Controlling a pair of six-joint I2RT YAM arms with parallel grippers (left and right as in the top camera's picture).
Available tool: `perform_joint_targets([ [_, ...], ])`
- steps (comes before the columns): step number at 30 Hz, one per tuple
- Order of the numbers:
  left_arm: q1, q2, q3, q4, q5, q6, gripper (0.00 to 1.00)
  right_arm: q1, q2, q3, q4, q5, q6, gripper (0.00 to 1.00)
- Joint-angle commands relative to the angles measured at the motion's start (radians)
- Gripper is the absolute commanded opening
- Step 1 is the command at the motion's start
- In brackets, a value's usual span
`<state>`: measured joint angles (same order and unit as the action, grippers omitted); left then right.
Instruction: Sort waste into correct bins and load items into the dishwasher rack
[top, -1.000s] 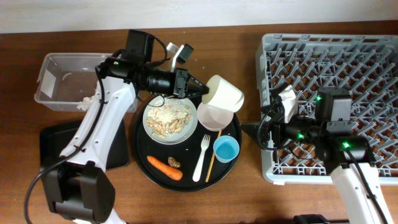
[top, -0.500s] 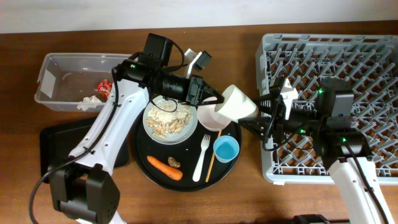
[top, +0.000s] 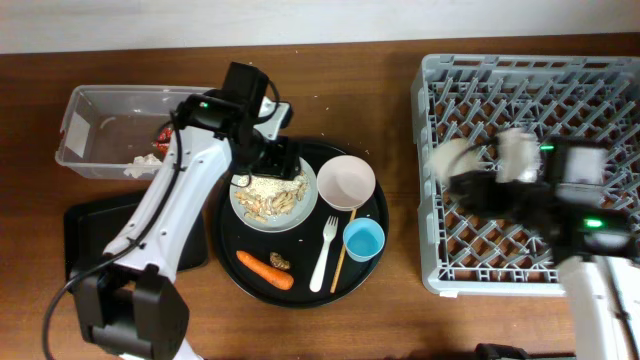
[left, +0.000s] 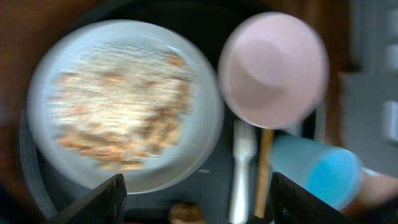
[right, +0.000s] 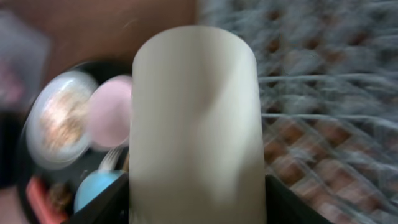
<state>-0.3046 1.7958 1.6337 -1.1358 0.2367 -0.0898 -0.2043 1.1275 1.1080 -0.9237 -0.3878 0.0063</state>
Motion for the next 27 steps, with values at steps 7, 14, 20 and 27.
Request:
perform_joint_targets([
  [7, 0.006, -0.111, 0.003, -0.009, -0.137, 0.016, 0.73, -0.581, 0.209, 0.154, -0.204, 0.180, 0.089, 0.45],
  [14, 0.006, -0.111, 0.003, -0.010, -0.137, 0.016, 0.73, -0.608, 0.428, 0.154, -0.195, 0.129, 0.089, 0.99],
  [20, 0.005, -0.111, 0.003, -0.033, -0.025, 0.016, 0.79, -0.571, 0.318, 0.262, -0.299, -0.090, 0.050, 0.99],
  [27, -0.119, -0.110, -0.153, -0.004, 0.094, 0.015, 0.78, -0.143, 0.194, 0.265, -0.409, -0.037, -0.081, 0.99],
])
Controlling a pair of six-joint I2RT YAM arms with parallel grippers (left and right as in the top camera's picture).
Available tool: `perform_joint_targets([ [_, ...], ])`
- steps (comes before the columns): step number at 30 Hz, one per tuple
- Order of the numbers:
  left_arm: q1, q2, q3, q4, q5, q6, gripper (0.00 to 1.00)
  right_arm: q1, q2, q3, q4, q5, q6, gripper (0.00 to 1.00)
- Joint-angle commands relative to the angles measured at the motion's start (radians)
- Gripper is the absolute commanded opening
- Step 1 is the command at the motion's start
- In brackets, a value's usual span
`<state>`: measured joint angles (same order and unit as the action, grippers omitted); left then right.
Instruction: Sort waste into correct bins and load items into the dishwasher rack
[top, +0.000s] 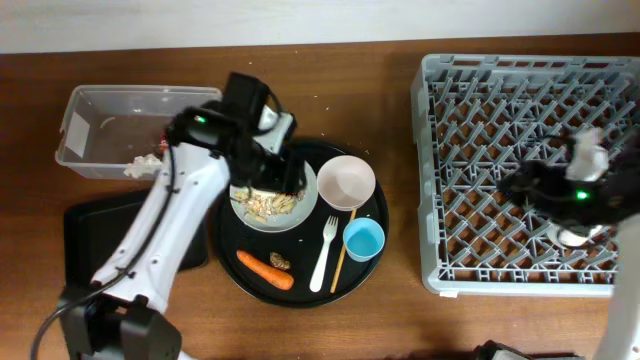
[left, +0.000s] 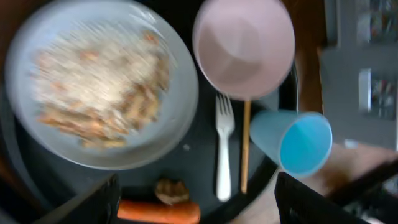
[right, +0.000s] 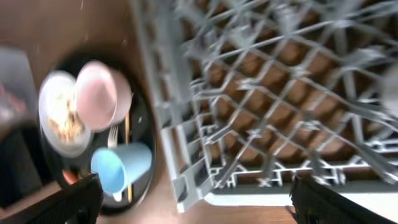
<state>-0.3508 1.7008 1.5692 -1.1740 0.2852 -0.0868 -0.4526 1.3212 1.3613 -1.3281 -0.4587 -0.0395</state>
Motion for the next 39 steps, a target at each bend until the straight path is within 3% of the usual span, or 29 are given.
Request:
perform_joint_targets([
  [1, -0.102, -0.015, -0.120, 0.061, 0.052, 0.009, 0.78, 0.138, 0.000, 0.011, -0.004, 0.045, -0.035, 0.99],
  [5, -0.237, -0.014, -0.290, 0.270, 0.048, -0.058, 0.77, 0.231, 0.001, 0.011, -0.004, 0.105, -0.035, 0.99],
  [8, -0.279, -0.009, -0.389, 0.417, 0.035, -0.097, 0.69, 0.231, 0.001, 0.011, -0.003, 0.105, -0.035, 0.99],
  [11, -0.288, 0.021, -0.411, 0.461, 0.030, -0.111, 0.62, 0.231, 0.001, 0.011, -0.003, 0.105, -0.035, 0.99],
  [13, -0.293, 0.060, -0.411, 0.465, 0.031, -0.145, 0.48, 0.231, 0.001, 0.011, -0.003, 0.105, -0.035, 0.99],
  [15, -0.293, 0.063, -0.411, 0.478, 0.034, -0.146, 0.17, 0.231, 0.001, 0.011, -0.003, 0.105, -0.035, 0.99],
  [17, -0.292, 0.062, -0.404, 0.484, 0.034, -0.145, 0.00, 0.231, 0.001, 0.011, -0.003, 0.116, -0.035, 0.99],
  [20, -0.252, 0.021, -0.347, 0.435, 0.034, -0.145, 0.00, 0.231, 0.001, 0.011, -0.004, 0.138, -0.035, 0.99],
  [22, -0.180, -0.055, -0.294, 0.430, 0.145, -0.144, 0.00, 0.231, 0.001, 0.011, -0.002, 0.137, -0.036, 0.99],
  [23, -0.147, -0.078, -0.288, 0.475, 0.242, -0.144, 0.00, 0.231, 0.005, 0.011, -0.001, 0.099, -0.073, 0.99],
  [24, -0.085, -0.100, -0.288, 0.562, 0.454, -0.145, 0.00, 0.231, 0.021, 0.011, -0.008, -0.073, -0.205, 0.99],
  [26, -0.002, -0.097, -0.288, 0.714, 0.839, -0.175, 0.00, 0.231, 0.055, -0.004, -0.008, -0.275, -0.319, 0.98],
  [27, 0.016, -0.097, -0.288, 0.746, 0.912, -0.209, 0.00, 0.231, 0.081, -0.017, -0.010, -0.406, -0.403, 0.98],
  [29, 0.019, -0.097, -0.288, 0.750, 0.944, -0.216, 0.00, 0.252, 0.124, -0.035, -0.034, -0.654, -0.611, 0.98],
  [32, 0.018, -0.097, -0.288, 0.747, 0.987, -0.216, 0.00, 0.354, 0.144, -0.035, -0.030, -0.790, -0.758, 0.98],
  [37, 0.017, -0.097, -0.289, 0.735, 0.995, -0.220, 0.00, 0.481, 0.144, -0.035, 0.079, -0.917, -0.761, 1.00],
  [39, 0.017, -0.097, -0.289, 0.735, 0.995, -0.221, 0.00, 0.480, 0.144, -0.035, 0.084, -0.922, -0.761, 0.85],
])
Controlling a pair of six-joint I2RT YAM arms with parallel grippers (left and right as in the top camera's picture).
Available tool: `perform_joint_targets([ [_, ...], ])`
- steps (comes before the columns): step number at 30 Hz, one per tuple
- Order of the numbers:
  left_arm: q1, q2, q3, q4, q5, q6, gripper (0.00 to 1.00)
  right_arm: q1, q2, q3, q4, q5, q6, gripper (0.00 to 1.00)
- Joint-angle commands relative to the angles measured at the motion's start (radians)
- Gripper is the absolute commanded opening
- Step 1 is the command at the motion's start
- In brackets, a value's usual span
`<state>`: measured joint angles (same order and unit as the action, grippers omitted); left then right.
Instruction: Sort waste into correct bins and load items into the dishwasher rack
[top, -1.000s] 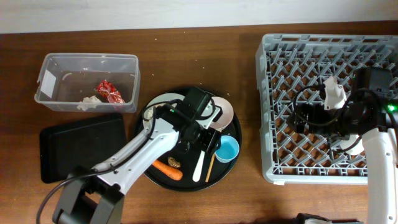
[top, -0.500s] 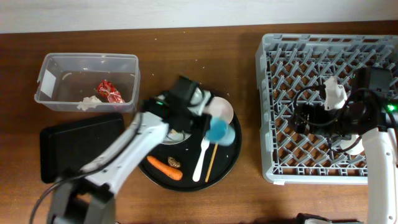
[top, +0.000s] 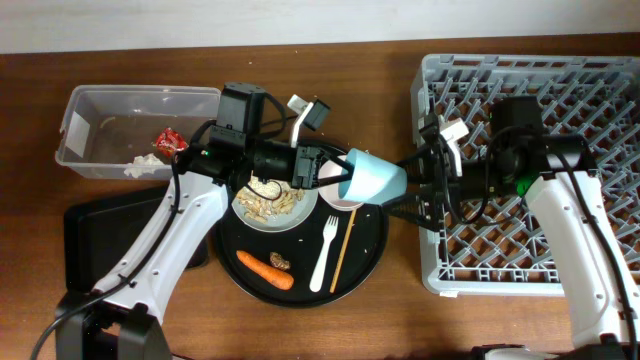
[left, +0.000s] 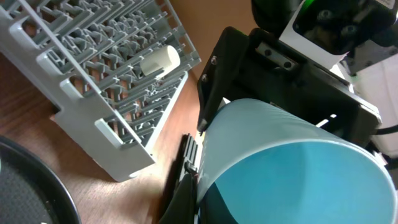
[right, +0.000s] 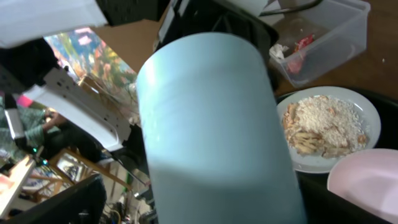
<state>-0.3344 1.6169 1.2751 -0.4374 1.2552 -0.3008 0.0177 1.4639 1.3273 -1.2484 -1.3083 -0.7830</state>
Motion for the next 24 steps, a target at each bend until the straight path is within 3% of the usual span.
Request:
perform_joint_targets([
  [1, 0.001, -0.013, 0.005, -0.001, 0.024, -0.007, 0.00, 0.009, 0.002, -0.002, 0.004, -0.072, -0.017, 0.78],
  [2, 0.001, -0.013, 0.005, -0.001, 0.024, -0.006, 0.00, 0.009, 0.002, -0.002, 0.004, -0.072, -0.017, 0.70],
  [5, 0.001, -0.013, 0.005, 0.000, 0.024, -0.006, 0.03, 0.009, 0.002, -0.002, 0.004, -0.071, -0.017, 0.61],
  [6, 0.001, -0.013, 0.005, 0.000, 0.023, -0.005, 0.18, 0.009, 0.002, -0.002, 0.004, -0.064, -0.017, 0.59],
  [7, 0.001, -0.013, 0.005, -0.001, 0.020, -0.005, 0.52, 0.008, 0.002, -0.002, 0.005, -0.029, -0.017, 0.56],
  [8, 0.004, -0.013, 0.005, -0.011, -0.011, -0.005, 0.75, 0.007, 0.002, -0.002, 0.009, 0.012, -0.008, 0.53],
  [9, 0.004, -0.015, 0.005, -0.053, -0.120, -0.005, 0.81, 0.000, 0.002, -0.001, 0.017, 0.076, 0.034, 0.53],
  [10, 0.004, -0.017, 0.005, -0.154, -0.398, -0.002, 0.87, -0.030, 0.002, 0.016, 0.029, 0.203, 0.134, 0.52],
  [12, 0.004, -0.024, 0.005, -0.296, -0.727, 0.002, 0.91, -0.106, 0.002, 0.085, 0.034, 0.442, 0.312, 0.50],
  [15, 0.004, -0.034, 0.005, -0.417, -0.961, 0.003, 0.93, -0.245, 0.002, 0.225, 0.038, 0.957, 0.634, 0.50],
  [20, 0.004, -0.036, 0.005, -0.432, -0.967, 0.007, 0.94, -0.401, 0.032, 0.245, 0.074, 1.298, 0.803, 0.50],
  [24, 0.004, -0.036, 0.005, -0.432, -0.967, 0.010, 0.94, -0.475, 0.162, 0.244, 0.075, 1.313, 0.803, 0.52],
])
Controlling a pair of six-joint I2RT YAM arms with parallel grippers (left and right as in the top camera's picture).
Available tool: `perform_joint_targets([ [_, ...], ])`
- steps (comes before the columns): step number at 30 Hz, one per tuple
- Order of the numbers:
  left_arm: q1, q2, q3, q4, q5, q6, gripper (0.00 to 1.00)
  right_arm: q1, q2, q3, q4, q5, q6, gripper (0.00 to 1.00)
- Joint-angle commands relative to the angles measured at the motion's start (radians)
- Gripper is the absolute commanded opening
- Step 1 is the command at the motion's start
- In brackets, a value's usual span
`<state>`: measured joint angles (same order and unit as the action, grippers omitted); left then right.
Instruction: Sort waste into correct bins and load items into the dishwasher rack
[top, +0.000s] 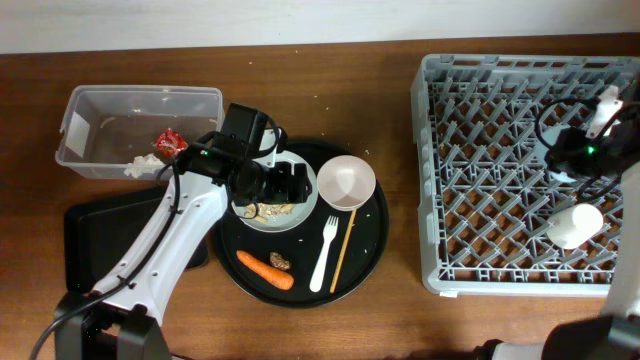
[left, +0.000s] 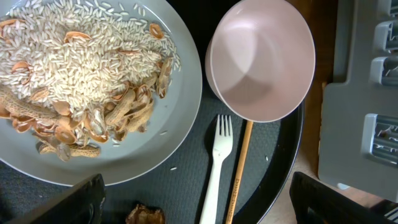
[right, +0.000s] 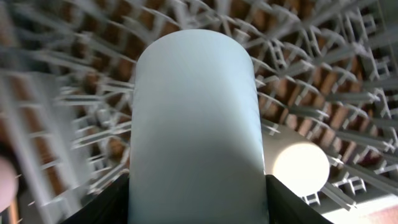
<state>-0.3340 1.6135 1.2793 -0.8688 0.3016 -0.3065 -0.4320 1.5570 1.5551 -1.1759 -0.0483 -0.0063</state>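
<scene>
My right gripper (right: 198, 205) is shut on the pale blue cup (right: 194, 118) above the grey dishwasher rack (top: 450, 150); in the overhead view the arm hides the cup. A white cup (top: 575, 225) lies in the rack beside it. My left gripper (left: 196, 205) hangs open over the black round tray (top: 370, 240), holding nothing. Below it are the plate of rice and peanut shells (left: 93, 93), the pink bowl (left: 261, 59), a white fork (left: 214, 168) and a wooden chopstick (left: 239, 168).
A carrot (top: 265, 269) and a brown scrap (top: 280, 262) lie at the tray's front. A clear bin (top: 100, 130) at the back left holds a red wrapper (top: 166, 142) and crumpled paper. A flat black tray (top: 90, 235) lies at the front left.
The blue cup was up between both grippers over the tray's right edge. Now the right gripper alone has it over the rack, and the left gripper is open above the plate.
The right gripper held the white cup over the rack while the blue cup stood on the tray. Then the white cup lay in the rack. Then the blue cup was lifted between both grippers. Now the right gripper holds it over the rack.
</scene>
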Motion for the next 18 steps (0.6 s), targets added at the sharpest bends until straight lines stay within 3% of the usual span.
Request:
perform_joint_targets([
  [1, 0.003, -0.032, 0.001, -0.001, -0.014, 0.016, 0.94, -0.028, 0.097, 0.016, 0.003, 0.053, 0.026, 0.52],
  [3, 0.003, -0.032, 0.001, -0.001, -0.014, 0.016, 0.94, -0.026, 0.165, 0.016, 0.003, 0.051, 0.027, 0.56],
  [4, 0.003, -0.032, 0.001, -0.001, -0.014, 0.016, 0.94, -0.026, 0.183, 0.016, 0.003, 0.045, 0.026, 0.67],
  [5, 0.003, -0.032, 0.001, -0.001, -0.013, 0.016, 0.94, -0.026, 0.208, 0.016, 0.006, 0.024, 0.027, 0.99],
  [13, 0.003, -0.032, 0.001, -0.012, -0.011, 0.016, 0.99, -0.011, 0.095, 0.113, -0.120, -0.223, 0.035, 0.99],
  [18, 0.003, -0.032, 0.001, -0.027, -0.102, 0.015, 0.99, 0.274, -0.006, 0.112, -0.156, -0.319, -0.050, 0.99],
])
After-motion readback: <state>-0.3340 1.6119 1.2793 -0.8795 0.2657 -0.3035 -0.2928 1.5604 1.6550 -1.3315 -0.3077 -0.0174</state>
